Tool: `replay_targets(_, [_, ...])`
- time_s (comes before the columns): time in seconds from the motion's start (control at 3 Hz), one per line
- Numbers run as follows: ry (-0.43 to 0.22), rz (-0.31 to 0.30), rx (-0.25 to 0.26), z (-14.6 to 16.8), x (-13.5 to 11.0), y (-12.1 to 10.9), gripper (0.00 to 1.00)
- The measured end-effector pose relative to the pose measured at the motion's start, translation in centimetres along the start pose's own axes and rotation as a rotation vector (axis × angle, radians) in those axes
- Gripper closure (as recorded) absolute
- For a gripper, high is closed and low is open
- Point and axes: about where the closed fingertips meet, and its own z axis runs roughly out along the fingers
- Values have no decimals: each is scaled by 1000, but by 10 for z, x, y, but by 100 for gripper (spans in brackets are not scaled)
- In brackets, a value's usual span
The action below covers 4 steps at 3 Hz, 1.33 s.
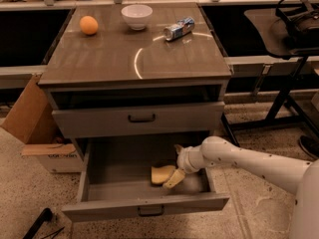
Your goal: Pick sponge from middle drawer and place on counter
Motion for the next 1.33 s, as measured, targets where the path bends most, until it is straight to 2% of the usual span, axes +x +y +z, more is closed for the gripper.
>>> replay_targets(0.67, [35, -20, -22, 34, 18, -4, 0])
replay_targets(1.33, [111, -47, -30, 55, 24, 2, 0])
